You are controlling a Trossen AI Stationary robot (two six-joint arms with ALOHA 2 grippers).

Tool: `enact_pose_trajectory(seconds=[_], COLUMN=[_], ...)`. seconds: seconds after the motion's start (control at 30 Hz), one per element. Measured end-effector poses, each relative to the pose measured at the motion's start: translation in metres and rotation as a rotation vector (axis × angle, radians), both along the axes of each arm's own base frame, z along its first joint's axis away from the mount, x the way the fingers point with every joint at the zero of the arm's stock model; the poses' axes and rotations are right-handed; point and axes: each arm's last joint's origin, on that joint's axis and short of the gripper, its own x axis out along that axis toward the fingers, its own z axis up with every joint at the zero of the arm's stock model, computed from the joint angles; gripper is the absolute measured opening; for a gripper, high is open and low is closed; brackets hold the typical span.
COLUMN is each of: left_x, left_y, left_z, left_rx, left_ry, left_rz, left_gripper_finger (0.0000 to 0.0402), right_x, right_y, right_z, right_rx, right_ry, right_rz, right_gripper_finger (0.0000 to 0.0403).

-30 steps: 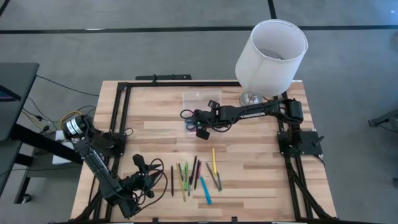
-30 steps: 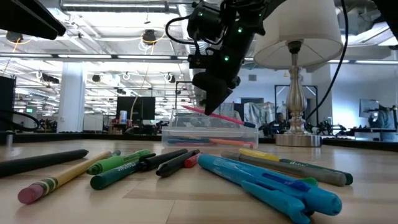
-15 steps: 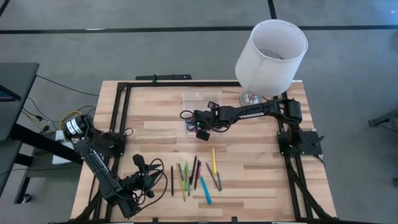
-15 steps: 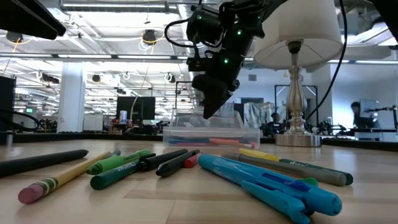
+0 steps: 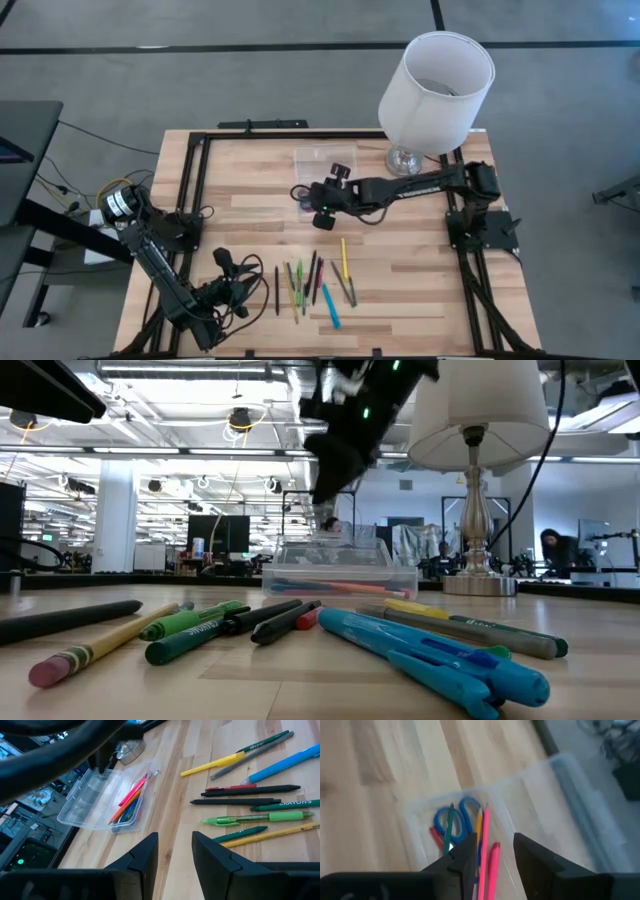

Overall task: Pick & place school supplies into a supply box
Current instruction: Put the left black pen into the supply box

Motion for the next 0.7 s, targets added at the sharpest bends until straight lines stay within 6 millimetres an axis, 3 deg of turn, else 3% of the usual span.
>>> enact_pose_trajectory(seconds=[0.23,0.33,0.53,0.7], left_x=[0.0,0.0,0.0,0.003], left_y=[0.0,0.0,-0.001,-0.002], left_z=[0.0,-0.001,-0.001,-0.008], left_rx=[-0.047,-0.073,-0.099,-0.055], left_ry=[-0.03,-0.023,-0.02,-0.031], left_rz=[0.025,0.036,0.044,0.045], left_gripper_finger=[0.0114,0.0114,0.0114,0.0114], right_x=[-0.016,-0.026,-0.062,-0.106], right_y=[0.034,0.048,0.071,0.092], right_z=[0.034,0.039,0.03,0.012], right_rx=[-0.024,-0.029,-0.046,0.014], right_ry=[-0.067,-0.083,-0.132,-0.208], right_rz=[0.1,0.144,0.182,0.231], right_gripper_finger=[0.0122,0.0122,0.0122,0.0122])
